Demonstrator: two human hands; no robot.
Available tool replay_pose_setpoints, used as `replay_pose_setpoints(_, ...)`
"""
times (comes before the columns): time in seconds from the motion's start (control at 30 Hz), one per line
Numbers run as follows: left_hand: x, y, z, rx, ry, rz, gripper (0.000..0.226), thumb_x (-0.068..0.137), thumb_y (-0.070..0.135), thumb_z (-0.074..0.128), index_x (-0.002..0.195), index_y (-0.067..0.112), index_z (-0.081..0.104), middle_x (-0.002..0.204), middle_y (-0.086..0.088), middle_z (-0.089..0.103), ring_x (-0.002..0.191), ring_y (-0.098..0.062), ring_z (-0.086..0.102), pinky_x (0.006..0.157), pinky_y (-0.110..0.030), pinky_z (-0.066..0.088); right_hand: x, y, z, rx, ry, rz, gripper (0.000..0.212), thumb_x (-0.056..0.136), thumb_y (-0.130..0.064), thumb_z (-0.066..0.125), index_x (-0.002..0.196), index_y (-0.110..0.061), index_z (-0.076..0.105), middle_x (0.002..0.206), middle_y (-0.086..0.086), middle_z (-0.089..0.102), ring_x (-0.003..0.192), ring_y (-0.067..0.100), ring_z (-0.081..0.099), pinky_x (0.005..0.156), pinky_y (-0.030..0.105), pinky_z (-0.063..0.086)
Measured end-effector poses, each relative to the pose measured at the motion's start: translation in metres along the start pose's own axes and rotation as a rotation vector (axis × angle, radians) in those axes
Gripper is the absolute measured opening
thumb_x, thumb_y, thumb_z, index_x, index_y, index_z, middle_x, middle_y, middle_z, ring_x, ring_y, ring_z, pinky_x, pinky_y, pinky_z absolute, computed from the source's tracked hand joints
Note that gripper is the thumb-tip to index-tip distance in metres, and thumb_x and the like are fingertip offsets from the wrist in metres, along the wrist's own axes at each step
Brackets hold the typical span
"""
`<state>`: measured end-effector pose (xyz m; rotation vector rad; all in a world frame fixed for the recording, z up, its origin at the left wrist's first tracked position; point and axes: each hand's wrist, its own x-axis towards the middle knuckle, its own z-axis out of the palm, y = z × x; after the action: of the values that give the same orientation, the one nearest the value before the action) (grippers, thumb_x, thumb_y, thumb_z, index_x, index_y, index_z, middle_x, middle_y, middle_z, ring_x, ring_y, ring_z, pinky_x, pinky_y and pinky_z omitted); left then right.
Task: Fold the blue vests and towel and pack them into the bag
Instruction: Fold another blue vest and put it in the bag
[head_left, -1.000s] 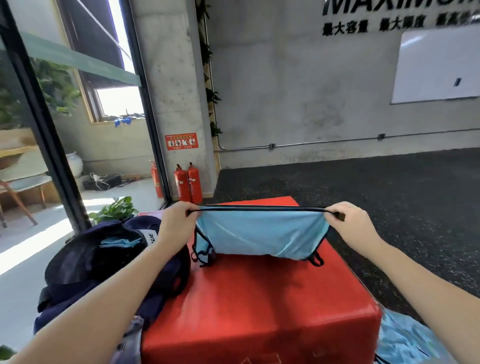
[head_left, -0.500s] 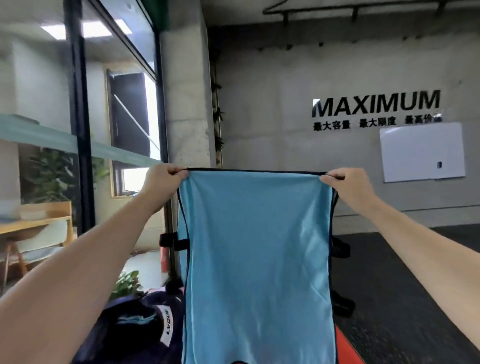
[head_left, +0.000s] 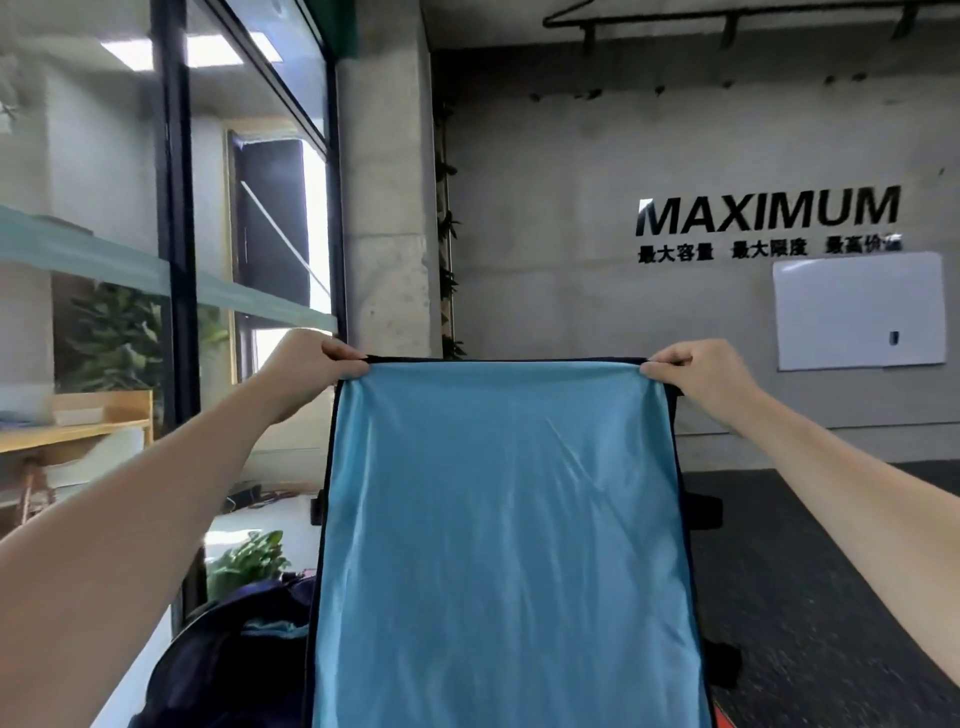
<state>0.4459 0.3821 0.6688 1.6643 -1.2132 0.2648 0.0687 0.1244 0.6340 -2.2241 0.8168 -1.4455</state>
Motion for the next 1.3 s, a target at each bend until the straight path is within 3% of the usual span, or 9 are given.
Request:
replay_pose_setpoints(0.33,-0.014,-0.124,0.101,0.052,-0.092,-0.163,0.007,0.082,0.023,0.082,0.084,0.018,0.076,0.082,0.001,0.073,0.077,-0.016,0.066,0.065,-0.022,0.046,-0.007,0.104,0.098,-0.082,-0.217,0.166,0.010,0.082,-0.020,0.082,0.088,-0.020,0.074,0.085,-0.004,0.075,0.086,0.011,0.068,0.073,0.024,0.048)
replay_pose_setpoints(0.53,-0.052,-0.223,0.192,0.208,-0.328,-0.225,0.015,0.083,0.016,0.079,0.092,0.022,0.069,0.086,-0.002,0.068,0.080,-0.014,0.063,0.066,-0.021,0.045,-0.052,0.199,0.179,-0.300,-0.506,0.257,0.026,0.084,-0.013,0.075,0.095,-0.034,0.064,0.094,-0.008,0.068,0.088,0.008,0.064,0.079,0.024,0.048)
replay_pose_setpoints(0.67,-0.068,-0.282,0.247,0.340,-0.493,-0.245,0.022,0.086,0.014,0.070,0.107,0.020,0.074,0.088,0.001,0.066,0.084,-0.017,0.060,0.073,-0.026,0.044,-0.076,0.252,0.233,-0.419,-0.667,0.384,0.027,0.084,0.005,0.060,0.091,-0.019,0.069,0.067,-0.004,0.067,0.062,0.013,0.069,0.055,0.010,0.046)
replay_pose_setpoints(0.8,-0.059,-0.311,0.284,0.379,-0.612,-0.372,0.007,0.083,0.005,0.066,0.086,0.006,0.072,0.079,-0.003,0.070,0.066,-0.017,0.066,0.064,-0.024,0.051,-0.079,0.287,0.271,-0.412,-0.742,0.511,0.020,0.076,0.002,0.068,0.082,-0.017,0.070,0.069,-0.002,0.072,0.063,0.010,0.070,0.057,0.018,0.053)
replay_pose_setpoints(0.87,-0.048,-0.323,0.297,0.368,-0.645,-0.435,0.009,0.070,0.007,0.071,0.070,0.010,0.062,0.067,-0.003,0.061,0.056,-0.017,0.054,0.059,-0.027,0.045,-0.074,0.302,0.282,-0.354,-0.723,0.519,0.011,0.076,-0.007,0.076,0.081,-0.016,0.072,0.065,-0.002,0.072,0.063,0.012,0.069,0.068,0.025,0.056)
replay_pose_setpoints(0.97,-0.027,-0.333,0.313,0.299,-0.632,-0.468,0.019,0.074,0.003,0.069,0.070,0.013,0.053,0.068,-0.004,0.048,0.066,-0.016,0.049,0.066,-0.030,0.038,-0.062,0.324,0.292,-0.292,-0.635,0.547,0.010,0.081,-0.011,0.079,0.075,-0.007,0.072,0.062,0.008,0.072,0.051,0.011,0.065,0.057,0.023,0.055)
replay_pose_setpoints(1.1,0.010,-0.326,0.331,0.260,-0.566,-0.476,0.036,0.083,0.000,0.069,0.054,0.010,0.050,0.055,-0.005,0.056,0.050,-0.014,0.055,0.056,-0.022,0.045,-0.025,0.335,0.297,-0.203,-0.491,0.637,0.008,0.084,-0.001,0.076,0.085,0.005,0.070,0.068,0.016,0.072,0.048,0.012,0.067,0.051,0.024,0.057)
replay_pose_setpoints(1.23,0.068,-0.287,0.333,0.316,-0.370,-0.319,0.007,0.086,0.010,0.073,0.079,0.007,0.073,0.077,-0.001,0.070,0.068,-0.011,0.065,0.066,-0.021,0.050,0.037,0.320,0.283,-0.243,-0.327,0.497,0.008,0.082,-0.013,0.077,0.077,-0.009,0.072,0.064,0.007,0.073,0.066,0.023,0.073,0.075,0.044,0.062)
replay_pose_setpoints(1.3,0.102,-0.259,0.321,0.309,-0.275,-0.200,0.005,0.087,0.009,0.070,0.083,0.012,0.073,0.084,0.001,0.067,0.082,-0.017,0.061,0.075,-0.027,0.045,0.072,0.298,0.266,-0.272,-0.222,0.370,0.011,0.084,-0.022,0.076,0.081,-0.012,0.073,0.073,0.006,0.075,0.078,0.026,0.072,0.084,0.041,0.057)
